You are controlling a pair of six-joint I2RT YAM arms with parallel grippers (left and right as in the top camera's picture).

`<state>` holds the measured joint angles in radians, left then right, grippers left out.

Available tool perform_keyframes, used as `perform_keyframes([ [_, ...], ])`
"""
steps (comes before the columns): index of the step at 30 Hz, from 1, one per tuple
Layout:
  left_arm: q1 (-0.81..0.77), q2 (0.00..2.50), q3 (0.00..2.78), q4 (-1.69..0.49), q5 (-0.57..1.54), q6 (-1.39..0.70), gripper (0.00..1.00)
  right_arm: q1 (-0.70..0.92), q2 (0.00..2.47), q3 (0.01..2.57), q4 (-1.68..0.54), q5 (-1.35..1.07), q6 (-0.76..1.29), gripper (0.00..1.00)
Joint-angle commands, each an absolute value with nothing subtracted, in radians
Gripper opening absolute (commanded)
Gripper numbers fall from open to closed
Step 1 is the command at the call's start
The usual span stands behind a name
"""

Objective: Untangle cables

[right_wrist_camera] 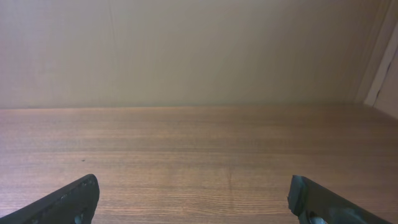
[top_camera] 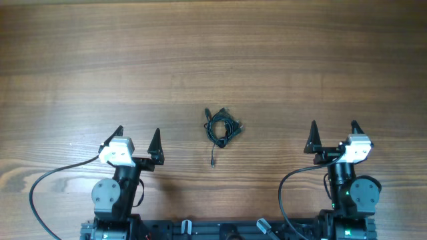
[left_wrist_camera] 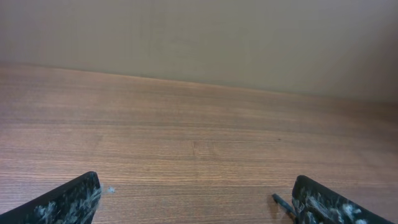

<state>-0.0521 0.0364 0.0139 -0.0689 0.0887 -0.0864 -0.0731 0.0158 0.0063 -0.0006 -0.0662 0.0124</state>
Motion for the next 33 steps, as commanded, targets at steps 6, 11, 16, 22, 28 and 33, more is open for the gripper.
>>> perform_keyframes([
  [6,-0.046,0.040,0.006,-0.068,0.104,-0.067,1.00,-0.068,0.018,0.005,0.002,-0.052,0.000,1.00],
  [11,-0.046,0.040,0.006,-0.068,0.104,-0.067,1.00,-0.068,0.018,0.005,0.002,-0.052,0.000,1.00],
  [16,-0.046,0.040,0.006,-0.068,0.104,-0.067,1.00,-0.068,0.018,0.005,0.002,-0.052,0.000,1.00],
  [22,-0.046,0.040,0.006,-0.004,0.097,-0.057,1.00,-0.068,0.018,0.005,0.002,-0.052,0.000,1.00],
  [28,-0.047,0.040,0.006,0.355,0.262,-0.060,1.00,-0.068,0.018,0.005,0.002,-0.052,0.000,1.00],
  [33,-0.047,0.040,0.006,0.378,0.235,-0.060,1.00,-0.068,0.018,0.005,0.002,-0.052,0.000,1.00],
])
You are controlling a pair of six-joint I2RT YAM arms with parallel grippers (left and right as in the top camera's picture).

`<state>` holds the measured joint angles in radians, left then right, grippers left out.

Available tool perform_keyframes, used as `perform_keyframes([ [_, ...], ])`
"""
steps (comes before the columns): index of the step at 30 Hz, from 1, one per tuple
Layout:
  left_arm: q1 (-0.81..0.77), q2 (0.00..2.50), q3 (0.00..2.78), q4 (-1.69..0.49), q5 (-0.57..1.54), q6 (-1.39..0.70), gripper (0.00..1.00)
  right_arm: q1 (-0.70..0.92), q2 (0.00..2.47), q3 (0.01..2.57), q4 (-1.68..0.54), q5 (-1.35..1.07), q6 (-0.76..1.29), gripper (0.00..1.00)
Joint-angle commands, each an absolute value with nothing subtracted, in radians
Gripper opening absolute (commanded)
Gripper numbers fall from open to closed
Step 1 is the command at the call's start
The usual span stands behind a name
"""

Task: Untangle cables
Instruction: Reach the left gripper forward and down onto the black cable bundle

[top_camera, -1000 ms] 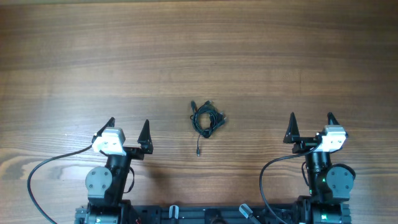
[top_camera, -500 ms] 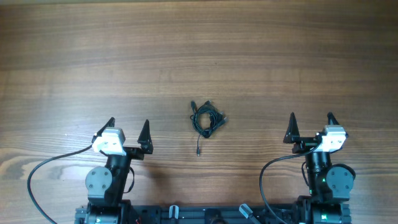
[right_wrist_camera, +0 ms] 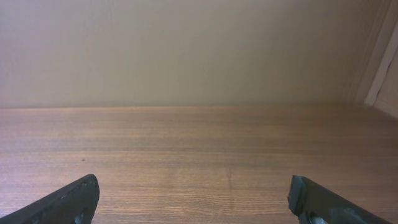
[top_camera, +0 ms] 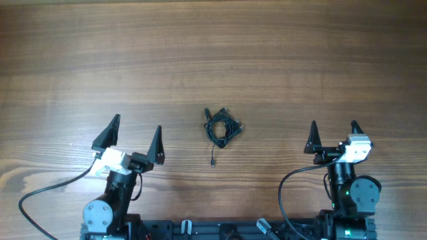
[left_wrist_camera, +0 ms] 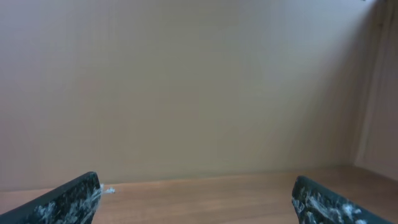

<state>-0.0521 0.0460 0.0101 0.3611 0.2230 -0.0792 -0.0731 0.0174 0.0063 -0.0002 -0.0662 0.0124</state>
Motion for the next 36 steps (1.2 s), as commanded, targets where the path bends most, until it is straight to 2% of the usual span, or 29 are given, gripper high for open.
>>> perform_keyframes([
  [1,-0.048,0.040,0.006,0.393,0.237,-0.061,1.00,-0.068,0.018,0.005,0.002,-0.052,0.000,1.00],
  [5,-0.048,0.040,0.013,0.467,0.235,-0.218,1.00,-0.068,0.018,0.005,0.002,-0.052,0.000,1.00],
  [8,-0.048,0.065,0.081,0.379,0.236,-0.382,1.00,-0.068,0.018,0.005,0.002,-0.052,0.000,1.00],
  [10,-0.048,0.113,0.142,0.331,0.241,-0.413,1.00,-0.068,0.018,0.005,0.002,-0.052,0.000,1.00],
  [16,-0.048,0.447,0.504,-0.025,0.293,-0.397,1.00,-0.068,0.018,0.005,0.002,-0.052,0.000,1.00],
  [19,-0.049,0.694,0.767,-0.306,0.304,-0.397,1.00,-0.068,0.018,0.005,0.002,-0.052,0.000,1.00],
  [23,-0.091,0.914,0.964,-0.483,0.314,-0.397,1.00,-0.068,0.018,0.005,0.002,-0.052,0.001,1.00],
  [29,-0.262,1.168,1.021,-0.484,0.314,-0.397,1.00,-0.068,0.018,0.005,0.002,-0.052,0.000,1.00],
  [36,-0.314,1.444,1.020,-0.487,0.370,-0.402,1.00,-0.068,0.018,0.005,0.002,-0.052,0.000,1.00],
])
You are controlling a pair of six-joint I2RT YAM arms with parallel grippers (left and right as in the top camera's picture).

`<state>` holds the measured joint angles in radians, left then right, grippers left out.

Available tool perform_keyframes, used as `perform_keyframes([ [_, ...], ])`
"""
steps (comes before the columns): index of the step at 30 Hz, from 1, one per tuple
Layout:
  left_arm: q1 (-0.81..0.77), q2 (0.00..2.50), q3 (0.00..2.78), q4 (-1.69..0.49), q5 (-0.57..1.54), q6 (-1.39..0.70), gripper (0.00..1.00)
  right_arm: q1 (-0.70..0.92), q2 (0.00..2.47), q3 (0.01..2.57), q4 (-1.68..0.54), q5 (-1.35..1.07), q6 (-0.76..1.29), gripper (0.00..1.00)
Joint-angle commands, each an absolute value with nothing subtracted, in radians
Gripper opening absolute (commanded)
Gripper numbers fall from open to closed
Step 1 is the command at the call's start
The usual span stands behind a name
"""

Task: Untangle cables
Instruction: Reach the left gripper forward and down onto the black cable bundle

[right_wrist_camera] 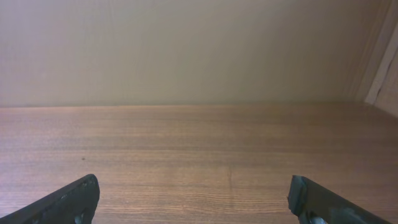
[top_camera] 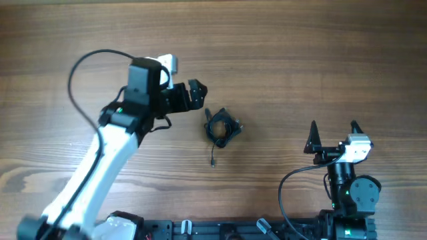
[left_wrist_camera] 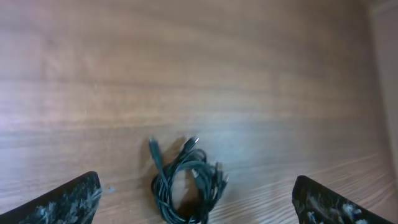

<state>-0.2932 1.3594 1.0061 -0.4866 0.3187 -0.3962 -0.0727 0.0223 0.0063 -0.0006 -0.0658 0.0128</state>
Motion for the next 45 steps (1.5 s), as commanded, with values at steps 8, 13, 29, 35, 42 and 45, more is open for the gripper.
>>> perform_keyframes([
  [8,-0.537,1.646,1.019,-0.491,0.011,-0.350,0.83,-0.068,0.018,0.005,0.002,-0.052,0.000,1.00],
  [13,-0.653,1.754,1.019,-0.492,-0.221,-0.347,0.77,-0.068,0.018,0.005,0.002,-0.052,0.000,1.00],
  [29,-0.672,1.768,1.021,-0.532,-0.218,-0.466,0.04,-0.068,0.018,0.005,0.002,-0.052,0.000,1.00],
  [35,-0.653,1.640,1.021,-0.583,-0.217,-0.968,0.04,-0.068,0.018,0.005,0.002,-0.052,0.000,1.00],
  [42,-0.700,1.633,1.021,-0.603,0.163,-1.504,1.00,-0.068,0.018,0.005,0.002,-0.052,0.001,1.00],
  [45,-0.694,1.618,1.021,-0.543,0.157,-1.192,1.00,-0.068,0.018,0.005,0.002,-0.052,0.000,1.00],
])
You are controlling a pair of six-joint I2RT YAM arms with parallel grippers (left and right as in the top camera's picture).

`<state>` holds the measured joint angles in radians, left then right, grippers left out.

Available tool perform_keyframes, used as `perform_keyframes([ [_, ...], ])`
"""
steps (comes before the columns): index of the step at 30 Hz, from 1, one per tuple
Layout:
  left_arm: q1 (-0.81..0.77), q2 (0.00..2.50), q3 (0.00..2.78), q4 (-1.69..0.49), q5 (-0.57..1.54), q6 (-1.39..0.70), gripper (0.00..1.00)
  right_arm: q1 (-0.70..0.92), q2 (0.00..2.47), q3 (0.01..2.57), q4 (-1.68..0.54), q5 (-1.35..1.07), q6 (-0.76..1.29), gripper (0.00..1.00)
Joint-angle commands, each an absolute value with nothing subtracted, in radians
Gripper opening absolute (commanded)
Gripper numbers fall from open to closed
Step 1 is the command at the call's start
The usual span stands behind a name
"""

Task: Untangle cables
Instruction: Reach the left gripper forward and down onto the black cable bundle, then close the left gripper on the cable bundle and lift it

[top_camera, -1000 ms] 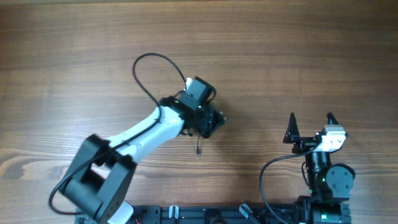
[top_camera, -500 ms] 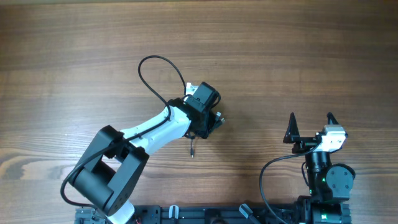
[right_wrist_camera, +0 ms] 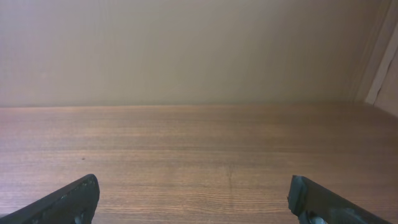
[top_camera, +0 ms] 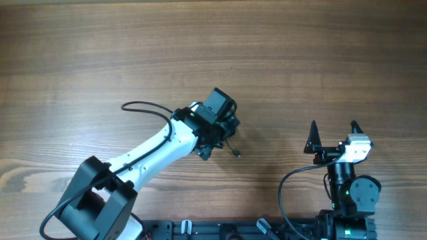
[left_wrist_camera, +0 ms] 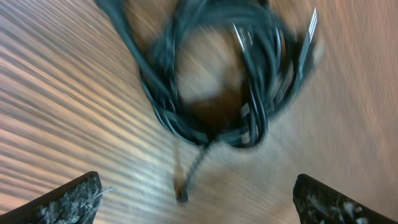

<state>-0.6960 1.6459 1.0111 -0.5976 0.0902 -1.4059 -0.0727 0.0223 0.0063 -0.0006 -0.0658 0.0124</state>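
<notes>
A tangled bundle of thin black cable point(left_wrist_camera: 217, 74) fills the left wrist view, blurred, with one loose plug end point(left_wrist_camera: 181, 196) trailing toward the camera. From overhead the left gripper point(top_camera: 217, 137) hangs right over the bundle and hides most of it; only a short tail point(top_camera: 235, 152) sticks out at the lower right. The left gripper point(left_wrist_camera: 196, 205) is open, its fingertips point(left_wrist_camera: 68, 202) wide apart on either side of the tail. My right gripper point(top_camera: 333, 133) is parked near the front right, open and holding nothing point(right_wrist_camera: 193, 205).
The wooden table point(top_camera: 333, 53) spreads out on all sides. A beige wall point(right_wrist_camera: 186, 50) stands beyond its far edge in the right wrist view. The left arm's own grey cable point(top_camera: 143, 107) loops over the table beside the arm.
My left gripper was to the left of the bundle and high above it; now it is low and directly over it. The cable's tail pointed down-left then and now points down-right. The right arm is unchanged.
Both grippers stood parked and open at the front, with the bundle lying mid-table. Then the left wrist was tilted up toward the wall. Later the left arm was stretched out to the left of the bundle, looking down on it. Now it sits open just over the bundle.
</notes>
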Motion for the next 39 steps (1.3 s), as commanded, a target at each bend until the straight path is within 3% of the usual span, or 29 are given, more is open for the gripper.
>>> perform_keyframes([
  [1,-0.681,1.603,1.024,-0.503,0.160,-1.018,1.00,-0.068,0.018,0.005,0.002,-0.052,0.000,1.00],
  [5,-0.628,1.537,1.063,-0.466,0.096,-0.423,1.00,-0.068,0.018,0.005,0.002,-0.052,0.001,1.00],
  [9,-0.624,1.540,1.062,-0.459,-0.052,-0.093,1.00,-0.068,0.018,0.005,0.002,-0.052,0.000,1.00],
  [13,-0.624,1.568,1.062,-0.460,-0.051,0.159,1.00,-0.068,0.018,0.005,0.002,-0.052,0.000,1.00],
  [21,-0.568,1.679,1.062,-0.459,-0.051,0.233,0.96,-0.068,0.018,0.005,0.002,-0.052,0.001,1.00],
  [25,-0.513,1.705,1.062,-0.459,-0.050,0.233,1.00,-0.068,0.018,0.005,0.002,-0.052,0.000,1.00],
  [31,-0.484,1.732,1.062,-0.471,0.088,0.414,0.84,-0.068,0.018,0.005,0.002,-0.052,0.000,1.00],
  [33,-0.485,1.766,1.062,-0.455,0.097,0.458,0.92,-0.068,0.018,0.005,0.002,-0.052,0.000,1.00],
  [35,-0.485,1.807,1.062,-0.435,0.097,0.524,0.93,-0.068,0.018,0.005,0.002,-0.052,0.000,1.00],
  [37,-0.486,1.849,1.062,-0.394,0.097,0.577,0.87,-0.068,0.018,0.005,0.002,-0.052,0.000,1.00],
  [38,-0.486,1.863,1.062,-0.364,0.101,0.577,0.81,-0.068,0.018,0.005,0.002,-0.052,0.000,1.00],
  [39,-0.486,1.874,1.062,-0.329,0.101,0.577,0.66,-0.068,0.018,0.005,0.002,-0.052,0.000,1.00],
])
